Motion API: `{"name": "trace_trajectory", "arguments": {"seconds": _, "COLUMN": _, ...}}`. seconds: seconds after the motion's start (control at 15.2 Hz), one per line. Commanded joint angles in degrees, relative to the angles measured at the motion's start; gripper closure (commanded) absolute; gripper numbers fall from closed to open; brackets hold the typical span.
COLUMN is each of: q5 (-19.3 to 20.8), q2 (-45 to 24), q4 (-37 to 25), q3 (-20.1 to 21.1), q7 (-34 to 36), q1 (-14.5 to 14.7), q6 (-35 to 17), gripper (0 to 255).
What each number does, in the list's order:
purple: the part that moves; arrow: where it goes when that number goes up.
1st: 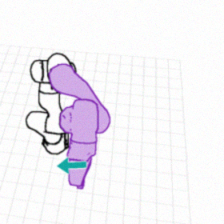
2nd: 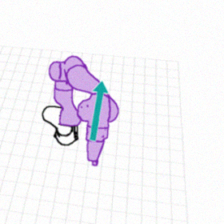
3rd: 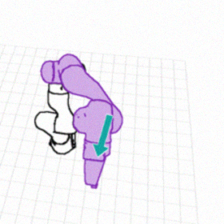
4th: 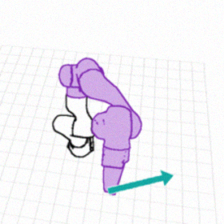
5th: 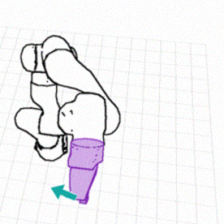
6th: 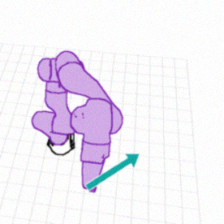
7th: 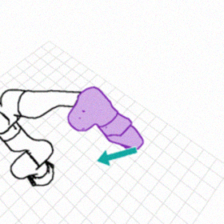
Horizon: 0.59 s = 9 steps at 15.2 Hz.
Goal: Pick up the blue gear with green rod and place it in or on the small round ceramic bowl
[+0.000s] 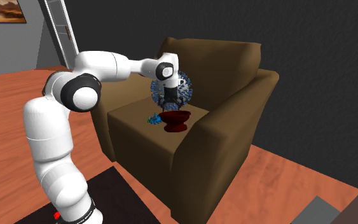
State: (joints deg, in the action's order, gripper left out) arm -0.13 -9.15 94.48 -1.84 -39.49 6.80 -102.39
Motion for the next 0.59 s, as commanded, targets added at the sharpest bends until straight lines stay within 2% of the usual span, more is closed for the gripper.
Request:
{"name": "trace_trajectory", "arguments": {"seconds": 0.0, "q5": 1.7, "q2": -2.1, "q4": 1.5, "q3": -0.3, "q7": 0.4, "q1": -0.1, "q6": 0.7, "gripper": 255}}
{"name": "trace_trajectory", "arguments": {"seconds": 0.13, "q5": 1.7, "q2": -1.0, "q4": 2.9, "q3": -0.6, "q7": -0.3, "q1": -0.5, "q6": 0.4, "gripper": 255}}
{"name": "trace_trajectory", "arguments": {"seconds": 0.46, "q5": 1.5, "q2": 0.0, "q4": -0.1, "q3": -2.0, "q7": -1.3, "q1": 0.1, "q6": 4.5, "gripper": 255}}
{"name": "trace_trajectory", "arguments": {"seconds": 0.53, "q5": 0.2, "q2": 1.2, "q4": 1.2, "q3": -1.7, "q7": -1.2, "q1": 0.2, "q6": -4.4, "gripper": 255}}
